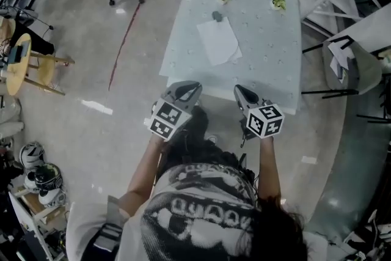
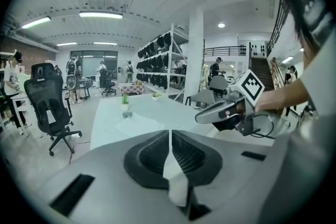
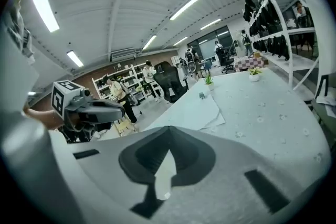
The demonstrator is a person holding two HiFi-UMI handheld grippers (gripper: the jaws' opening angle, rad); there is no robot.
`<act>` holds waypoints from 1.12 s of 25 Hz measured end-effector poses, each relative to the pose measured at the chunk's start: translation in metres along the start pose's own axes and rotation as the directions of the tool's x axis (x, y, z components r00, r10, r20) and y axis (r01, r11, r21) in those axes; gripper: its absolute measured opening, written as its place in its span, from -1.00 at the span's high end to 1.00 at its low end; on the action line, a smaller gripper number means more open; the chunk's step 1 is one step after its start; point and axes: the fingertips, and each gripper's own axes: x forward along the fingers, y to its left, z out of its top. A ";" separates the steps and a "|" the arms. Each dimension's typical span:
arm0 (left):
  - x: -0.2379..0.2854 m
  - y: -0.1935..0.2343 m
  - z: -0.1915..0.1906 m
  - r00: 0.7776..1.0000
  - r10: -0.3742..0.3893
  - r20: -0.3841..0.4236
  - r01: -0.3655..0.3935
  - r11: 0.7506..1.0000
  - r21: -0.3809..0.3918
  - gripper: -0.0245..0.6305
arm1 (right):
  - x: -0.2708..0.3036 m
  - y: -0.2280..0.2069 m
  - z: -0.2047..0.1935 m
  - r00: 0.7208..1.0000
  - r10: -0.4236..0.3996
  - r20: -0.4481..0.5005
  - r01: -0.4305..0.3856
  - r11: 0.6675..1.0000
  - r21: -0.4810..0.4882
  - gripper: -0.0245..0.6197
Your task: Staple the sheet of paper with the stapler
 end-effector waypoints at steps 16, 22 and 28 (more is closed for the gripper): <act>-0.054 -0.132 -0.006 0.998 -0.061 0.014 0.060 0.995 0.081 0.88 | -0.115 0.051 -0.037 0.988 -0.034 0.152 0.034 0.999 0.005 0.91; -0.056 -0.156 0.003 0.994 -0.103 0.020 0.100 0.986 0.132 0.88 | -0.135 0.060 -0.040 0.972 -0.060 0.229 0.065 0.998 -0.017 0.91; -0.057 -0.181 0.005 0.988 -0.157 0.016 0.152 0.975 0.164 0.88 | -0.149 0.067 -0.054 0.962 -0.094 0.255 0.107 0.994 -0.038 0.91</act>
